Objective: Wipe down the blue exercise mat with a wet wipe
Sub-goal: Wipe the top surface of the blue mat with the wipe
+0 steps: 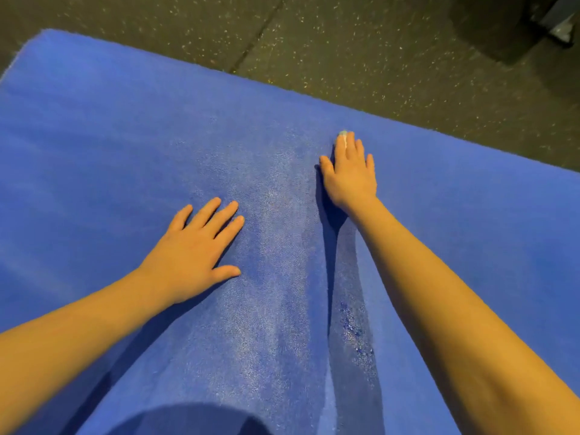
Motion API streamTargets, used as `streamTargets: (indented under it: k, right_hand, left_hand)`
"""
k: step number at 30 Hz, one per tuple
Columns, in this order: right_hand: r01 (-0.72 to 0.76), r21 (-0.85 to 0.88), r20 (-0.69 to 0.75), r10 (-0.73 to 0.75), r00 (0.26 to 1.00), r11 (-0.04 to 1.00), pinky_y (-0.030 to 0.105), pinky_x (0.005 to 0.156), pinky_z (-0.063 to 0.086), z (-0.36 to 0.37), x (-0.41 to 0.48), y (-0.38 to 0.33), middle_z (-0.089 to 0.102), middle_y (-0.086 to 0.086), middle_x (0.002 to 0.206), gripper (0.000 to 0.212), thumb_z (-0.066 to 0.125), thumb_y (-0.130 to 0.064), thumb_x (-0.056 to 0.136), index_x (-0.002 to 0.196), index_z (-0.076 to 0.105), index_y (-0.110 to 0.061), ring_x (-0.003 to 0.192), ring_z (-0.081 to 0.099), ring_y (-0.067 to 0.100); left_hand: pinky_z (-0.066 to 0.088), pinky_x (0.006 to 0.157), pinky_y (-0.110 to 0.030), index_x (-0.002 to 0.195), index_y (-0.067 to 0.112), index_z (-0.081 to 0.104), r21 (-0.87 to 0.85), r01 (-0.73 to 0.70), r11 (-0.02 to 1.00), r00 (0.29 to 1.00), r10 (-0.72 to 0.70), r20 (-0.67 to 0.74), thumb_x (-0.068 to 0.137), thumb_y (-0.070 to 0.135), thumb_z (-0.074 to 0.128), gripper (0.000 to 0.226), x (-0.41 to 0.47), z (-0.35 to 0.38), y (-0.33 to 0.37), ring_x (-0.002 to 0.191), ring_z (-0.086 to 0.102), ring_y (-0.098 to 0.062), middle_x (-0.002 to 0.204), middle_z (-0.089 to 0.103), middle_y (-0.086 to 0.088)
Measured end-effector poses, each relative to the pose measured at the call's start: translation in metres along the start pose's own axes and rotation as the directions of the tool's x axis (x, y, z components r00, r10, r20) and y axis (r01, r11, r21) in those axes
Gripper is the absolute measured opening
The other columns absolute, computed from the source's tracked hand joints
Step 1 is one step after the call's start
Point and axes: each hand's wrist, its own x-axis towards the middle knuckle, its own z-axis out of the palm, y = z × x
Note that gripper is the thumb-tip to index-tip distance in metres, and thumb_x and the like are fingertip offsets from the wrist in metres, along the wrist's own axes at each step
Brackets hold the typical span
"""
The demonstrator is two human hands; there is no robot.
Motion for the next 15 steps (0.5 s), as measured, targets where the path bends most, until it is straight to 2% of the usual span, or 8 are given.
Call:
streamTargets:
  k: [2, 5, 6, 7, 9, 11, 12, 15]
  right_hand:
    - [-0.015, 0.056, 0.027, 0.013, 1.000, 0.998, 0.044, 0.119, 0.005, -0.002, 0.020, -0.012, 0.001, 0.006, 0.162, 0.067, 0.028, -0.046, 0.102, 0.154, 0.007, -0.009, 0.148, 0.002, 0.022]
    - [0.233, 0.016, 0.092, -0.233, 0.968, 0.972, 0.044, 0.119, 0.007, 0.000, 0.029, -0.026, 0.001, 0.005, 0.162, 0.072, 0.031, -0.051, 0.100, 0.154, 0.007, -0.010, 0.148, 0.004, 0.023]
    - [0.268, -0.027, 0.095, -0.264, 0.960, 0.963, 0.044, 0.119, 0.007, -0.001, 0.032, -0.021, 0.002, 0.005, 0.162, 0.071, 0.031, -0.051, 0.100, 0.154, 0.007, -0.011, 0.148, 0.004, 0.022]
    - [0.248, -0.067, 0.056, -0.245, 0.968, 0.966, 0.045, 0.118, 0.008, -0.003, 0.036, -0.013, 0.006, 0.006, 0.162, 0.069, 0.031, -0.050, 0.100, 0.153, 0.010, -0.011, 0.147, 0.007, 0.023]
    - [0.052, -0.084, -0.060, -0.057, 0.997, 0.995, 0.047, 0.117, 0.012, -0.011, 0.049, 0.006, 0.015, 0.009, 0.159, 0.064, 0.030, -0.045, 0.100, 0.150, 0.018, -0.008, 0.144, 0.016, 0.025]
    - [-0.135, -0.014, -0.018, 0.135, 0.991, 0.991, 0.046, 0.118, 0.006, -0.019, 0.057, 0.009, 0.007, 0.009, 0.161, 0.068, 0.026, -0.047, 0.101, 0.152, 0.011, -0.006, 0.147, 0.008, 0.025]
    - [-0.115, 0.017, 0.023, 0.115, 0.993, 0.993, 0.045, 0.118, 0.006, -0.019, 0.059, 0.001, 0.004, 0.010, 0.161, 0.070, 0.026, -0.049, 0.101, 0.153, 0.008, -0.005, 0.148, 0.005, 0.025]
    - [0.222, 0.007, 0.066, -0.222, 0.973, 0.975, 0.046, 0.116, 0.014, -0.010, 0.055, -0.028, 0.011, 0.011, 0.159, 0.072, 0.032, -0.052, 0.099, 0.150, 0.015, -0.004, 0.145, 0.013, 0.027]
  left_hand:
    - [0.041, 0.096, -0.060, 0.136, 0.008, 0.052, 0.002, -0.009, 1.000, 1.000, 0.009, -0.022, 0.081, 0.067, 0.031, 0.083, 0.001, 0.001, 0.000, 0.130, 0.042, -0.036, 0.144, 0.047, -0.013]
    - [0.042, 0.095, -0.060, 0.134, 0.008, 0.054, -0.012, -0.013, 1.000, 0.999, 0.013, -0.031, 0.080, 0.067, 0.032, 0.083, 0.002, 0.000, -0.001, 0.130, 0.037, -0.034, 0.142, 0.049, -0.014]
    - [0.043, 0.095, -0.061, 0.133, 0.008, 0.055, -0.015, -0.014, 1.000, 1.000, 0.014, -0.028, 0.080, 0.067, 0.032, 0.083, 0.002, -0.002, -0.001, 0.129, 0.036, -0.034, 0.141, 0.050, -0.014]
    - [0.043, 0.094, -0.061, 0.133, 0.008, 0.056, -0.016, -0.016, 1.000, 0.999, 0.015, -0.034, 0.079, 0.067, 0.032, 0.083, 0.002, -0.003, -0.001, 0.129, 0.035, -0.034, 0.141, 0.050, -0.014]
    - [0.044, 0.093, -0.061, 0.131, 0.008, 0.057, -0.017, -0.013, 1.000, 0.999, 0.012, -0.037, 0.078, 0.067, 0.033, 0.083, 0.003, -0.004, 0.001, 0.128, 0.035, -0.033, 0.139, 0.052, -0.014]
    - [0.045, 0.092, -0.060, 0.130, 0.009, 0.058, -0.022, -0.001, 1.000, 0.998, -0.001, -0.056, 0.077, 0.067, 0.033, 0.083, 0.004, -0.004, 0.001, 0.128, 0.035, -0.032, 0.139, 0.053, -0.013]
    - [0.045, 0.092, -0.060, 0.130, 0.009, 0.059, -0.025, 0.004, 1.000, 0.998, -0.005, -0.067, 0.076, 0.068, 0.033, 0.083, 0.003, -0.004, 0.001, 0.128, 0.035, -0.032, 0.139, 0.053, -0.012]
    - [0.045, 0.092, -0.060, 0.129, 0.010, 0.059, -0.020, -0.002, 1.000, 0.996, 0.000, -0.085, 0.076, 0.069, 0.035, 0.083, 0.002, -0.004, -0.001, 0.128, 0.036, -0.032, 0.138, 0.053, -0.012]
